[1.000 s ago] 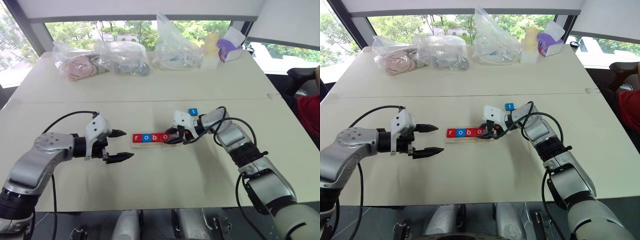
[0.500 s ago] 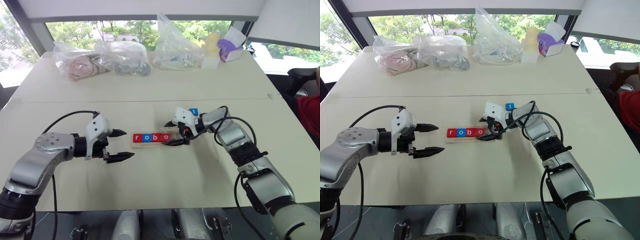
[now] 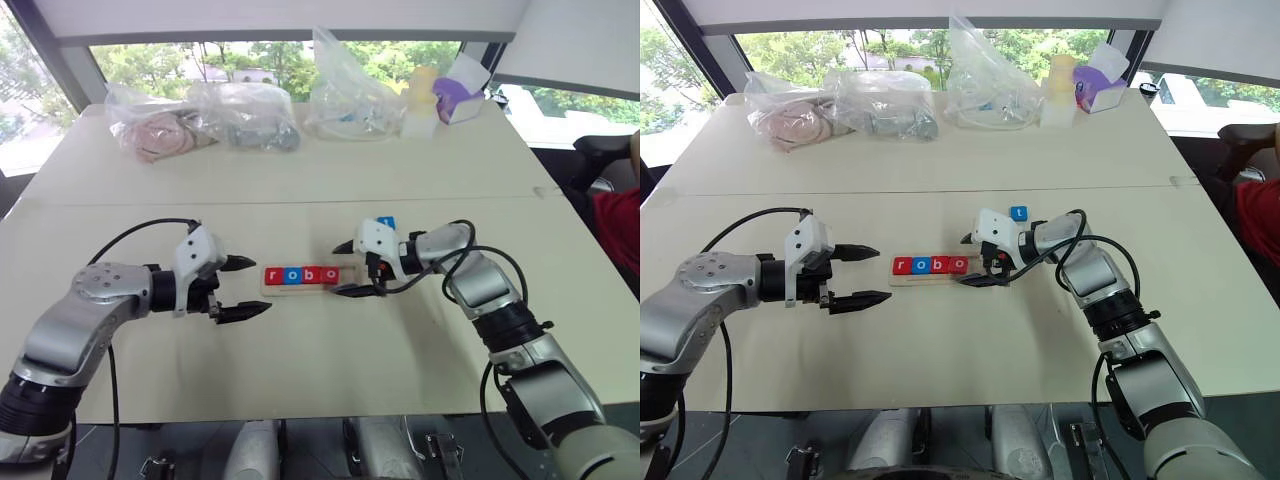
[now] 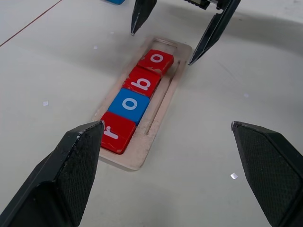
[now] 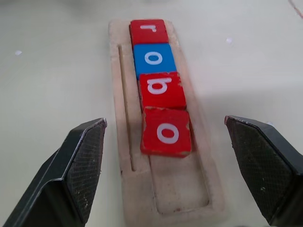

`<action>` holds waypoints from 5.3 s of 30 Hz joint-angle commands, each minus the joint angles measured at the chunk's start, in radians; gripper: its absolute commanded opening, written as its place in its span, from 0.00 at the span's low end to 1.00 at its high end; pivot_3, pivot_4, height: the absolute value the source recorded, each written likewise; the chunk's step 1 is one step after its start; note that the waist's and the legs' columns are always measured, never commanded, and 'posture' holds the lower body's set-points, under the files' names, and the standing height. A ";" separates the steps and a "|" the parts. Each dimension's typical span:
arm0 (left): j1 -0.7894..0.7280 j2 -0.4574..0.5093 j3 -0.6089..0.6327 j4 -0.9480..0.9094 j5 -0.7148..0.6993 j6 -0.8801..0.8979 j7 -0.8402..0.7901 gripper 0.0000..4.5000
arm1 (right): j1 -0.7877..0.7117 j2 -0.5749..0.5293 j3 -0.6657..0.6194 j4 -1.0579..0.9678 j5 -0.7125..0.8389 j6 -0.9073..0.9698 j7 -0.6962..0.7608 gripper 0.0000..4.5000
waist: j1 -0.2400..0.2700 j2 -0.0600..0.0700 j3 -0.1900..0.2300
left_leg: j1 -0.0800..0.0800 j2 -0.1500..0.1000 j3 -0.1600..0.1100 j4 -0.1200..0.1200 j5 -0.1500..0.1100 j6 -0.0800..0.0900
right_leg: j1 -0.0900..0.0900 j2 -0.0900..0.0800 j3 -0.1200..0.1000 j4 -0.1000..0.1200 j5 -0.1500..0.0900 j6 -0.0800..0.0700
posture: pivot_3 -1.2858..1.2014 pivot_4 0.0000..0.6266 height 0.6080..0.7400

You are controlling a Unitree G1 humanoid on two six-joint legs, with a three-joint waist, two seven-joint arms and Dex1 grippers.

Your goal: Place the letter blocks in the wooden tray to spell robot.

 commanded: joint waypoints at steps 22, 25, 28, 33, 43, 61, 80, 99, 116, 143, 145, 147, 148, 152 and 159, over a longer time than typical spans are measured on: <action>-0.001 -0.018 0.009 -0.028 -0.015 0.004 0.008 1.00 | -0.035 -0.005 -0.024 0.054 -0.002 -0.047 -0.040 0.92 | 0.000 0.000 0.000 | 0.000 0.000 0.000 0.000 0.000 0.000 | 0.000 0.000 0.000 0.000 0.000 0.000 | 0.52 0.24 0.96; -0.010 -0.027 0.033 -0.041 -0.051 0.026 0.014 1.00 | -0.003 -0.044 -0.075 -0.065 0.079 0.057 0.001 0.92 | 0.001 0.000 0.000 | 0.000 0.000 0.000 0.000 0.000 0.000 | 0.000 0.000 0.000 0.000 0.000 0.000 | 0.52 0.24 0.96; -0.029 -0.049 0.067 -0.059 -0.105 0.053 0.035 1.00 | 0.014 -0.079 -0.166 -0.176 0.167 0.208 -0.029 0.92 | 0.002 0.000 0.000 | 0.000 0.000 -0.001 0.000 0.000 0.000 | 0.000 -0.001 0.000 0.000 0.000 0.000 | 0.52 0.24 0.96; -0.121 -0.131 0.082 -0.050 -0.134 0.066 0.128 1.00 | 0.002 -0.048 -0.348 -0.251 0.249 0.436 -0.251 0.92 | 0.005 0.000 0.000 | 0.000 0.000 -0.001 0.001 0.000 0.000 | 0.001 -0.001 0.000 0.000 0.000 0.000 | 0.52 0.24 0.96; -0.302 -0.223 0.020 0.046 -0.080 0.017 0.166 1.00 | 0.038 0.179 -0.390 -0.247 0.151 0.578 -0.763 0.92 | -0.001 0.000 0.000 | -0.001 0.000 -0.001 0.000 0.000 -0.001 | 0.000 0.001 0.000 0.001 0.000 0.000 | 0.52 0.24 0.96; -0.228 -0.218 0.016 -0.012 -0.071 0.027 0.189 1.00 | 0.061 0.336 -0.347 0.034 0.011 0.347 -1.094 0.92 | -0.004 0.000 0.000 | -0.001 0.000 0.000 -0.001 0.001 -0.002 | -0.002 0.001 0.001 0.001 0.000 0.000 | 0.52 0.24 0.96; -0.182 -0.210 0.003 -0.012 -0.048 0.006 0.180 1.00 | 0.032 0.362 -0.345 0.151 0.000 0.322 -1.118 0.27 | -0.002 -0.001 -0.002 | 0.002 0.000 0.000 0.000 0.001 -0.002 | 0.002 0.001 0.001 0.001 0.000 0.000 | 0.52 0.24 0.96; -0.203 -0.215 -0.217 0.020 0.027 -0.056 0.003 1.00 | 0.363 0.434 -0.467 -0.884 0.022 1.110 -1.212 0.27 | 0.000 -0.001 -0.002 | -0.002 0.000 -0.001 -0.002 0.001 -0.002 | -0.002 0.002 0.001 0.000 0.000 0.000 | 0.52 0.24 0.96; -0.247 -0.268 -0.230 0.084 0.050 -0.074 -0.027 1.00 | 0.321 0.555 -0.594 -0.836 0.026 1.153 -1.232 1.00 | 0.000 -0.001 -0.002 | -0.002 0.000 -0.001 -0.002 0.001 -0.002 | -0.002 0.002 0.001 0.000 0.000 0.000 | 0.52 0.24 0.96; -0.236 -0.092 -0.208 -0.002 0.050 -0.076 -0.214 1.00 | 0.173 -0.386 -0.207 0.137 0.130 -0.182 0.190 1.00 | 0.004 0.000 0.001 | -0.001 0.000 0.000 -0.001 0.000 0.000 | 0.004 0.001 0.000 -0.010 0.001 0.002 | 0.52 0.24 0.96; -0.221 -0.094 -0.206 -0.007 0.056 -0.069 -0.195 1.00 | 0.159 -0.378 -0.198 0.189 0.119 -0.208 0.197 1.00 | 0.004 0.000 0.001 | -0.001 0.000 0.000 -0.001 0.000 0.000 | 0.004 0.001 0.000 -0.010 0.001 0.003 | 0.52 0.24 0.96; -0.211 -0.091 -0.201 -0.008 0.053 -0.066 -0.187 1.00 | 0.148 -0.374 -0.192 0.223 0.107 -0.231 0.200 1.00 | 0.004 0.000 0.001 | -0.001 0.000 0.000 -0.001 0.000 0.000 | 0.004 0.001 0.000 -0.010 0.001 0.002 | 0.52 0.24 0.96; -0.209 -0.088 -0.199 -0.009 0.053 -0.066 -0.185 1.00 | 0.144 -0.375 -0.187 0.247 0.094 -0.255 0.200 1.00 | 0.004 0.000 0.001 | -0.001 0.000 0.000 0.000 0.000 0.000 | 0.004 0.001 0.000 -0.009 0.001 0.002 | 0.52 0.24 0.96; -0.202 -0.082 -0.195 -0.011 0.047 -0.066 -0.185 1.00 | 0.108 -0.364 -0.173 0.347 0.049 -0.338 0.172 1.00 | 0.001 0.001 0.001 | -0.001 0.000 0.000 0.000 0.000 0.000 | 0.004 0.001 0.000 -0.009 0.001 0.002 | 0.52 0.24 0.96; -0.189 -0.073 -0.196 0.030 0.070 -0.083 -0.172 1.00 | 0.058 -0.312 -0.159 0.474 0.031 -0.436 0.187 0.57 | -0.001 0.000 0.001 | 0.001 0.000 0.000 0.000 0.000 0.000 | 0.006 0.001 0.000 -0.009 0.001 0.002 | 0.52 0.24 0.96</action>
